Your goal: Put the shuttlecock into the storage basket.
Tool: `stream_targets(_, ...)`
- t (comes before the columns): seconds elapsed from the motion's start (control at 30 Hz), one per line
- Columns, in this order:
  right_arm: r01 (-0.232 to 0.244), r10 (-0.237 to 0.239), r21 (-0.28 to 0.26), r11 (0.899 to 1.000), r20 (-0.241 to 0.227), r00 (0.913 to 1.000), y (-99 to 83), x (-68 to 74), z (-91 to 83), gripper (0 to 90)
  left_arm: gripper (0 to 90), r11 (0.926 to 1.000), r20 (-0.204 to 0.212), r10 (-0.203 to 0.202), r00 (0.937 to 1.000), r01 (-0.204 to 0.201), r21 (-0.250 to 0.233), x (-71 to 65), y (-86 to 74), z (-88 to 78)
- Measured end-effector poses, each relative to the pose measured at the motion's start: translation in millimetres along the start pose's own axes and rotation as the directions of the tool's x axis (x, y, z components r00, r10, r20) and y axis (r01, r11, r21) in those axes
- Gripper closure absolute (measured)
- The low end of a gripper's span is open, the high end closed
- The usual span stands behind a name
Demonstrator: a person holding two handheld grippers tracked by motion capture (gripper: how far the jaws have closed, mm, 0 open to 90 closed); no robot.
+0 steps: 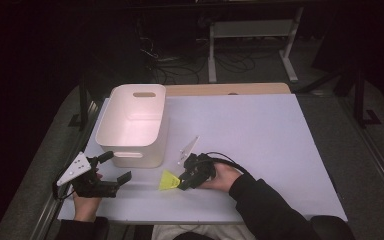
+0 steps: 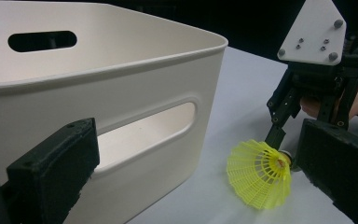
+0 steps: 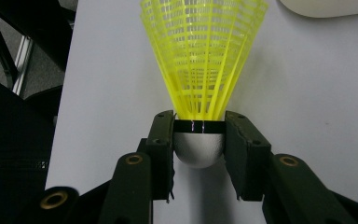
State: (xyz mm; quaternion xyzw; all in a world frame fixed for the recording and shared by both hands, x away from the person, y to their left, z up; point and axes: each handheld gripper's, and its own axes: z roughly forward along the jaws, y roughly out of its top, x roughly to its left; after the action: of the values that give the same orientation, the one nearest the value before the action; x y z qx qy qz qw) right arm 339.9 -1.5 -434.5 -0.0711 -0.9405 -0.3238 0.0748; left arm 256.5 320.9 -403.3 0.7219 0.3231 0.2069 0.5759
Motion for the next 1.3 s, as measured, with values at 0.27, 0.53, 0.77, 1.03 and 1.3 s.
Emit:
stream_targets(0.27, 0.011, -0.011, -0.01, 1.0, 0.0, 0.9999, 5.1, 2.6, -5.8, 62.9, 0.0, 1.0, 0.0, 0.001, 1.0, -0.001, 0.002, 0.1, 0.0, 0.3)
stream_targets(0.53, 0.027, -0.027, -0.013, 1.0, 0.001, 0.9996, 10.4, 4.8, -11.8, 62.9, 0.0, 1.0, 0.0, 0.003, 1.0, -0.003, 0.003, 0.2, 0.0, 0.3)
stream_targets(0.77, 0.033, -0.033, -0.023, 0.999, 0.011, 0.9994, 13.7, 8.2, -25.0, 62.9, 0.0, 1.0, 0.0, 0.004, 1.0, -0.004, 0.003, 0.3, -0.1, 0.3)
stream_targets(1.03, 0.044, -0.043, -0.026, 0.999, 0.032, 0.9986, 16.0, 11.2, -36.7, 63.0, 0.0, 1.0, -0.001, 0.001, 1.0, -0.001, 0.005, -0.1, -0.4, 0.6)
stream_targets(1.3, 0.053, -0.052, -0.038, 0.998, 0.042, 0.9978, 18.8, 12.5, -45.5, 62.9, 0.0, 1.0, 0.0, 0.0, 1.0, 0.0, 0.006, -0.2, -0.5, 0.6)
